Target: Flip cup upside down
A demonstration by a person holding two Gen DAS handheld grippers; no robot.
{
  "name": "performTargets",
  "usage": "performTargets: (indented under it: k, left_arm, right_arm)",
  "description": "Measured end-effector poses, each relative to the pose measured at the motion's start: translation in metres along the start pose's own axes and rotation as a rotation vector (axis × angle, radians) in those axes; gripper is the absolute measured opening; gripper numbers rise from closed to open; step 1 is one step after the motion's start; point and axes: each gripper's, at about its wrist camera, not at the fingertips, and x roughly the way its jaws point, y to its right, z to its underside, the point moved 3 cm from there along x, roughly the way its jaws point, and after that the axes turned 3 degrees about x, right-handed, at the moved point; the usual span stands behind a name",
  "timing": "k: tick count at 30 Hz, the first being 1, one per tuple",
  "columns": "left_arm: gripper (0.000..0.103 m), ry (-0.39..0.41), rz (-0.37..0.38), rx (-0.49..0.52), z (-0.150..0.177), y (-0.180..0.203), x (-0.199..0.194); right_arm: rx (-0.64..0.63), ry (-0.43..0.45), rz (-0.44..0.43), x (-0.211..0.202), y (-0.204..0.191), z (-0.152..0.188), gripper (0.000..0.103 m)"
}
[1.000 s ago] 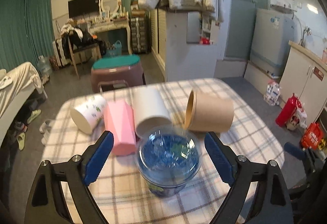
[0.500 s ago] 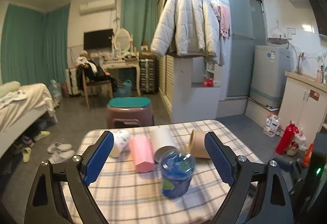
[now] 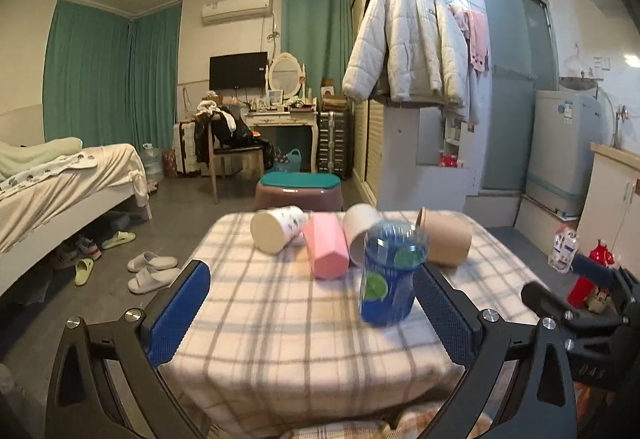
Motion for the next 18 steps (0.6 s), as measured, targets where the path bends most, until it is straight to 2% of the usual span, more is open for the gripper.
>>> performTargets:
  k: [7,18]
  left_arm:
    - [0.103,-0.028,0.002,0.005,0.016,0.007,-0.002]
    - [0.103,-0.042,-0.002,-0.005,0.018,0.009,0.001]
  right_arm:
    - [0.008,-0.009,0.002,0.001,0.0,0.007,0.103]
    - [0.006,-0.002,0.007,-0.002,0.0,0.009,0.103]
